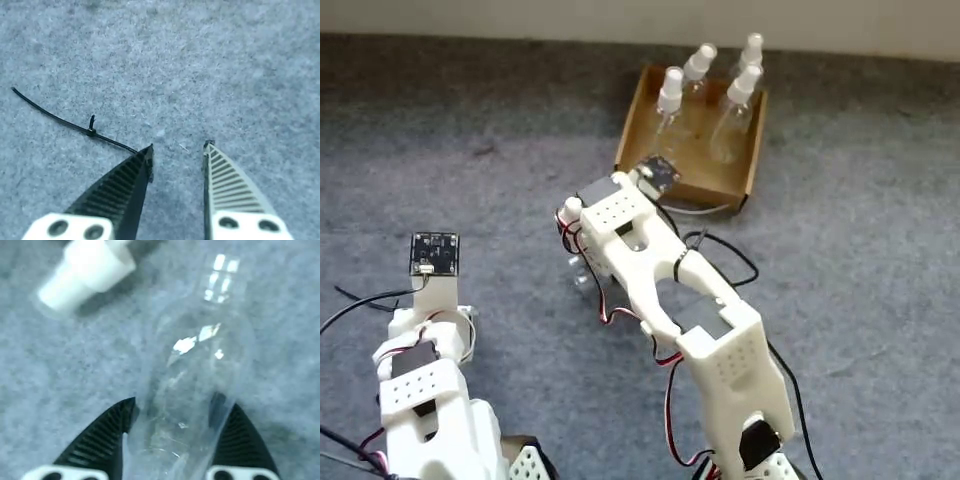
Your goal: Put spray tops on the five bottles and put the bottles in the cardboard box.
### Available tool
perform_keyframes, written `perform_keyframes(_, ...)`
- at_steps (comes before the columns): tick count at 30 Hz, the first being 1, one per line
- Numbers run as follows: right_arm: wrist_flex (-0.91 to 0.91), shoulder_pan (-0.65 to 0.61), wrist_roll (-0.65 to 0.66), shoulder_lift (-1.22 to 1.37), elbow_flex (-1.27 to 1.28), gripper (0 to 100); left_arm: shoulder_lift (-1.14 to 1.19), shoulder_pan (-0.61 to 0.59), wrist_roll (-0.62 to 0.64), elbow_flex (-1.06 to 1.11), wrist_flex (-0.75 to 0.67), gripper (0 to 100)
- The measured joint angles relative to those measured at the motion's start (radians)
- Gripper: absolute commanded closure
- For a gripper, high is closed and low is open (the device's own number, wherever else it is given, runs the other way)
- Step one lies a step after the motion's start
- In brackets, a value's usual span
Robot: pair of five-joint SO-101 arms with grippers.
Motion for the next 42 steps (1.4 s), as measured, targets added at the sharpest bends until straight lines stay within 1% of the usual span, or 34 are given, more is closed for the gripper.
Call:
perform_keyframes(4, 0.115, 0.002, 0.081, -0.008, 0.002, 98.8, 0.000, 0.000, 0.000, 0.000, 0.000, 84)
perform_keyframes(8, 0.238, 0.005, 0.245, -0.008, 0.002, 99.1, 0.000, 0.000, 0.000, 0.000, 0.000, 84)
perform_keyframes(10, 0.288, 0.005, 0.382, -0.008, 0.002, 99.1, 0.000, 0.000, 0.000, 0.000, 0.000, 84)
perform_keyframes(13, 0.377, 0.005, 0.637, -0.031, -0.028, 99.1, 0.000, 0.000, 0.000, 0.000, 0.000, 84)
perform_keyframes(16, 0.457, 0.005, 0.872, -0.094, -0.095, 99.3, 0.000, 0.003, 0.000, 0.000, 0.000, 84)
perform_keyframes(19, 0.488, 0.006, 1.079, -0.204, -0.155, 99.3, 0.000, 0.038, 0.000, 0.000, 0.000, 84)
perform_keyframes(20, 0.489, 0.012, 1.126, -0.253, -0.163, 99.3, 0.000, 0.052, 0.000, 0.000, 0.000, 84)
perform_keyframes(22, 0.491, 0.038, 1.181, -0.367, -0.158, 99.3, 0.000, 0.075, 0.000, -0.021, 0.003, 84)
perform_keyframes(24, 0.493, 0.091, 1.240, -0.488, -0.117, 99.3, 0.000, 0.103, 0.000, -0.080, 0.055, 84)
perform_keyframes(28, 0.446, 0.221, 1.363, -0.727, 0.083, 99.3, 0.000, 0.206, 0.000, -0.276, 0.270, 84)
perform_keyframes(31, 0.347, 0.299, 1.448, -0.918, 0.325, 99.3, 0.000, 0.296, 0.000, -0.437, 0.439, 84)
perform_keyframes(34, 0.218, 0.373, 1.544, -1.125, 0.612, 99.3, 0.000, 0.390, 0.000, -0.546, 0.559, 84)
perform_keyframes(36, 0.117, 0.439, 1.591, -1.266, 0.822, 99.3, 0.000, 0.443, 0.023, -0.580, 0.591, 84)
perform_keyframes(42, -0.161, 0.663, 1.672, -1.653, 1.421, 99.3, 0.000, 0.614, 0.100, -0.597, 0.597, 84)
